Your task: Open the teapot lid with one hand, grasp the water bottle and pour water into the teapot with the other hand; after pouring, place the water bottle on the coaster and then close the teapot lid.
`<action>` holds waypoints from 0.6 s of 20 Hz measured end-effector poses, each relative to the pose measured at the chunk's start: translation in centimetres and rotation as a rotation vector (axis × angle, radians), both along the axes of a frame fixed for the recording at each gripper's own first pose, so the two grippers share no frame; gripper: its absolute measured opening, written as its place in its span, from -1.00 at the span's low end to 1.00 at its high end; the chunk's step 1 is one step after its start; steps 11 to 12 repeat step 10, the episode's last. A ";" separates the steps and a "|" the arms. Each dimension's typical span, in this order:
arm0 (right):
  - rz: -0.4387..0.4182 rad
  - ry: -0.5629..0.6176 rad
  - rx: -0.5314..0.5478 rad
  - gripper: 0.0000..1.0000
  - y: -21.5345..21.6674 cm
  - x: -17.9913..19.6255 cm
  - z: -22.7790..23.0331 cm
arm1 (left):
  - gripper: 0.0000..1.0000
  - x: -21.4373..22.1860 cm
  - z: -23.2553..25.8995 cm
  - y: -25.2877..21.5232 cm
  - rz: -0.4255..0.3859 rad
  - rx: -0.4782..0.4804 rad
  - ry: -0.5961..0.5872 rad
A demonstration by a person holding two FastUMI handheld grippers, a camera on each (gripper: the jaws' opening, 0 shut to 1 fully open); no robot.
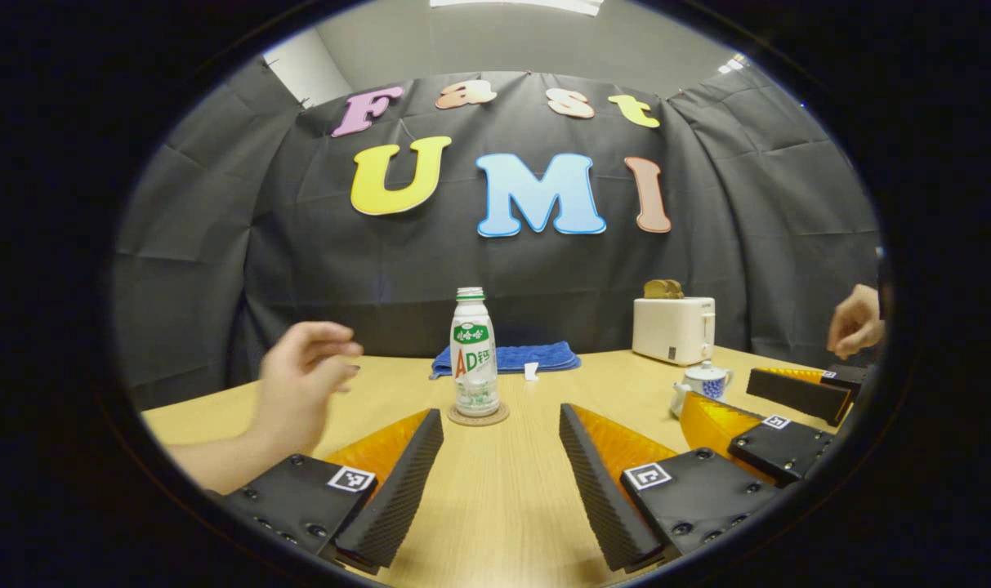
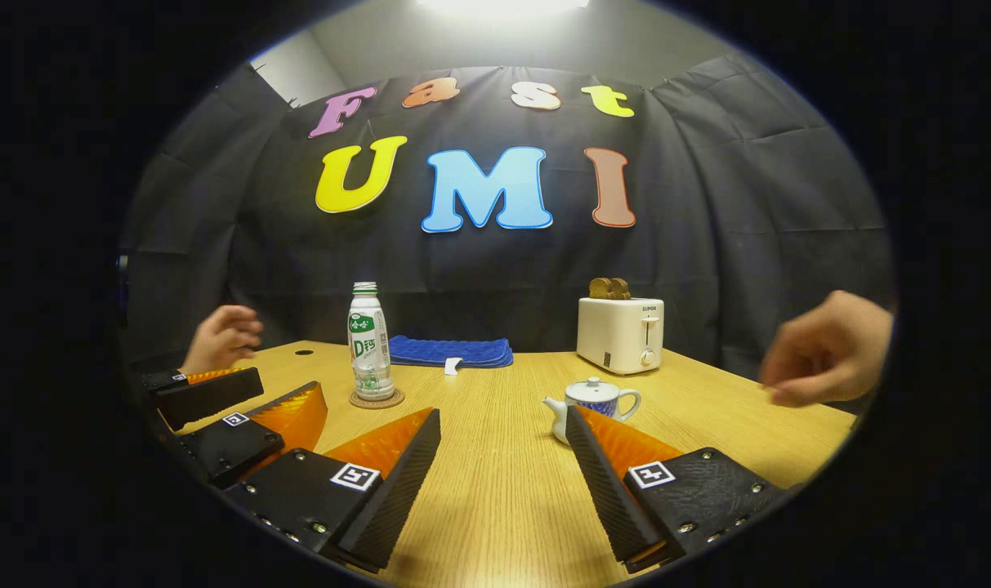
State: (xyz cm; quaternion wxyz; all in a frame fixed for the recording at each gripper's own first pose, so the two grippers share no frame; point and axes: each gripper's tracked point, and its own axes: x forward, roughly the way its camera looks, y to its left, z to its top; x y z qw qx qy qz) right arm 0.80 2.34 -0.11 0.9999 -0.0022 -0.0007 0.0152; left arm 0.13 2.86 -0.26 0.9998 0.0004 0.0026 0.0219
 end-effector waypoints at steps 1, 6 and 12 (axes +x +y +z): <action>0.000 0.000 0.000 0.90 0.0 0.0 0.0 | 0.97 0.0 0.1 0.0 0.000 0.000 0.000; 0.000 0.001 0.000 0.90 0.0 0.0 0.0 | 0.97 0.1 0.0 0.0 0.001 0.000 0.003; 0.001 0.001 0.000 0.90 0.0 -0.1 0.1 | 0.97 0.0 -0.1 0.0 0.001 -0.001 0.005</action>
